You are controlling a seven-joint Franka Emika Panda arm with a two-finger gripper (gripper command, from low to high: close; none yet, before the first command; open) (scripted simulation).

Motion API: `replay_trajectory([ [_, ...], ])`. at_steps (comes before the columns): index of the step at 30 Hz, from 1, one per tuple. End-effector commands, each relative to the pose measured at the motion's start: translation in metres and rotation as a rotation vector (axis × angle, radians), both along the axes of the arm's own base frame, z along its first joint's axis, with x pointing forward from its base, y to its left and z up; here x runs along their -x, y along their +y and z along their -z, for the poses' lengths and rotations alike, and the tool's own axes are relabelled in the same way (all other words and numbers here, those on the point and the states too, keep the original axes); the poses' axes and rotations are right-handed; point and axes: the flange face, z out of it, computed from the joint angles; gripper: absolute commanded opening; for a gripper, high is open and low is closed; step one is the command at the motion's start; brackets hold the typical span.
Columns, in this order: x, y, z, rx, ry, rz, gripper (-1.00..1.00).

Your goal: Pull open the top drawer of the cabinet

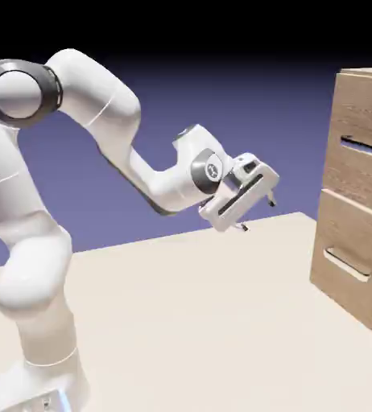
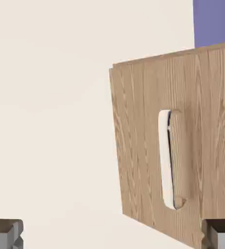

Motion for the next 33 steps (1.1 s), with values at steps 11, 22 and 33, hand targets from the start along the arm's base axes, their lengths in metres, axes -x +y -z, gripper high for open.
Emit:
replay_trajectory([
  [11,-0.035,0.026,0.037,0.567,0.108,-0.655,0.00],
  [22,-0.071,0.032,0.042,1.128,0.074,-1.203,0.00],
  [33,-0.114,0.005,0.001,1.794,-0.026,-1.471,0.00],
])
